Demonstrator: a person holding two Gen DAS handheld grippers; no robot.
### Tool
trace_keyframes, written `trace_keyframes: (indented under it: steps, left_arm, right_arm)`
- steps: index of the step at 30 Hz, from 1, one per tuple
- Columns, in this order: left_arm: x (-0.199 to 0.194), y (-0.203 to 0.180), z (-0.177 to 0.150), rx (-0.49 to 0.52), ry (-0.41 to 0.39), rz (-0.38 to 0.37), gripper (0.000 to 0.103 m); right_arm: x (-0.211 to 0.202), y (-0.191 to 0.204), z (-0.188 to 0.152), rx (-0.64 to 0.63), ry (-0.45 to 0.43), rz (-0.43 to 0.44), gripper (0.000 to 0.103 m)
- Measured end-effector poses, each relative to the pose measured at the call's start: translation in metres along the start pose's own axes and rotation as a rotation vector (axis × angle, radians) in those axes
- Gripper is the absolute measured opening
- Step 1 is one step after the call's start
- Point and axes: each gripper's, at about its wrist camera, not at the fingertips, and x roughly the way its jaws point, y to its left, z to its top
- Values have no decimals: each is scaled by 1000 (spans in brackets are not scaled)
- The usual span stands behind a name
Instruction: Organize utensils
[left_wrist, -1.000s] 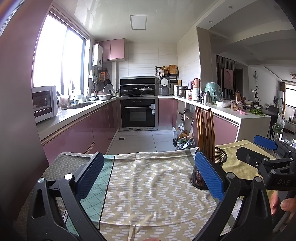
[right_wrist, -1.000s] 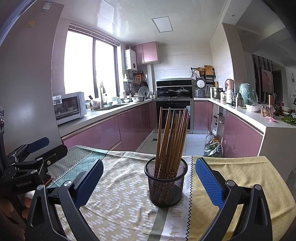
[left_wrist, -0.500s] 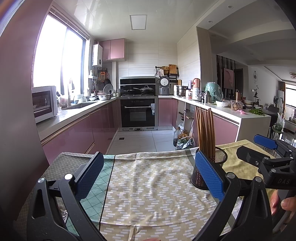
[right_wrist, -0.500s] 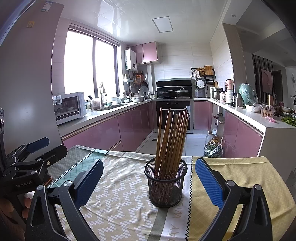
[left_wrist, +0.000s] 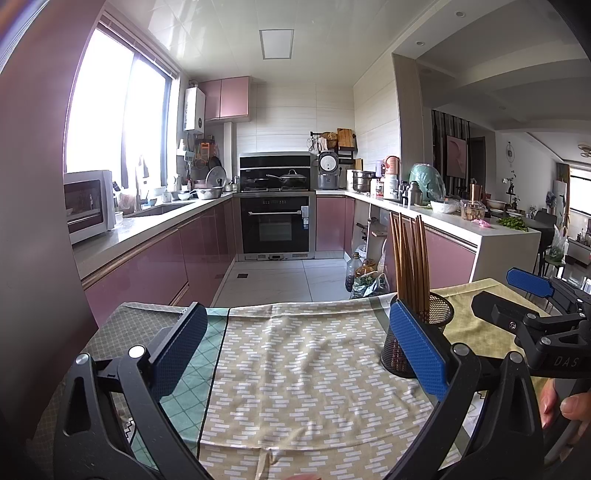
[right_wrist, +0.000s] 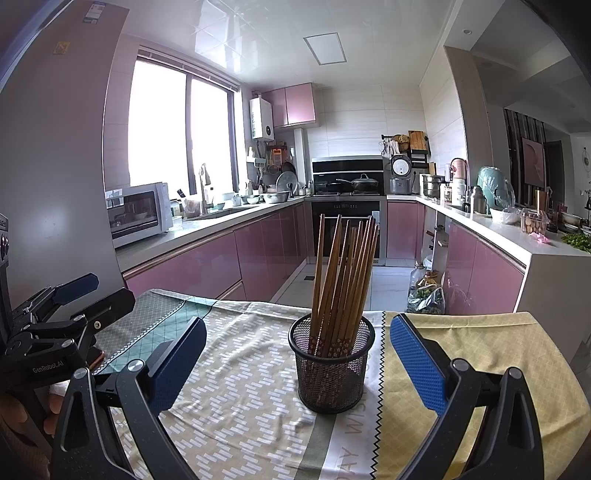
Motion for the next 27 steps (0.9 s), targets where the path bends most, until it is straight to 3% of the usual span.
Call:
trace_keyframes:
  steps: [27]
  left_arm:
    - [-3,-4,-5,-2,7,-6,97]
  right_arm:
    - [-2,-1,-1,9,2,-1,96]
